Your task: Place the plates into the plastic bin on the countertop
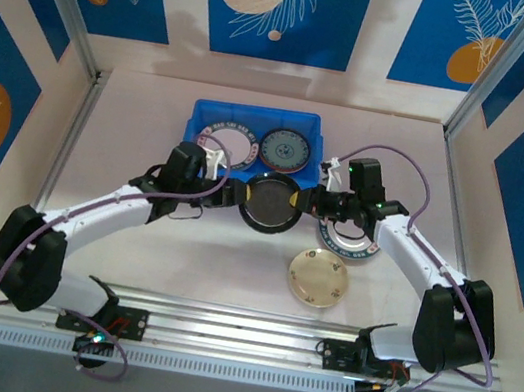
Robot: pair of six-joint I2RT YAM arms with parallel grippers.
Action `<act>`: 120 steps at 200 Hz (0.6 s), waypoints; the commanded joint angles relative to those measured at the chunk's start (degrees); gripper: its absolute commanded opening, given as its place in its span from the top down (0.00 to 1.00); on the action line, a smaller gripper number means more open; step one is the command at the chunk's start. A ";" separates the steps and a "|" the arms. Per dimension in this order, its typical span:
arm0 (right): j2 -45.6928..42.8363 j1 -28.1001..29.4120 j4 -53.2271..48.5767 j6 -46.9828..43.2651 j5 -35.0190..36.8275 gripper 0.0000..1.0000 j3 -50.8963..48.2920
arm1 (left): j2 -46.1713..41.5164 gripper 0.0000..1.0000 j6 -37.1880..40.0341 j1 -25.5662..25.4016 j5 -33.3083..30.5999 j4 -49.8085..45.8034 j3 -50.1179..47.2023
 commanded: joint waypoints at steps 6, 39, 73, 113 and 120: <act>0.59 0.28 3.34 2.55 -4.19 1.00 1.64 | 0.12 0.57 -0.31 0.77 1.50 2.32 1.20; 1.20 0.42 4.03 3.20 -4.55 1.00 2.20 | 1.25 0.86 -0.76 1.11 1.35 2.56 1.72; 2.25 0.42 3.40 3.46 -4.11 1.00 3.57 | 1.84 1.00 -0.34 1.86 1.04 1.41 3.11; 1.26 -1.98 -0.28 4.71 2.21 0.56 5.93 | 2.96 1.00 0.80 4.64 0.35 -1.38 7.83; 0.42 -2.94 -0.23 5.42 3.46 0.55 5.63 | 3.39 1.00 1.34 5.11 0.06 -2.14 9.19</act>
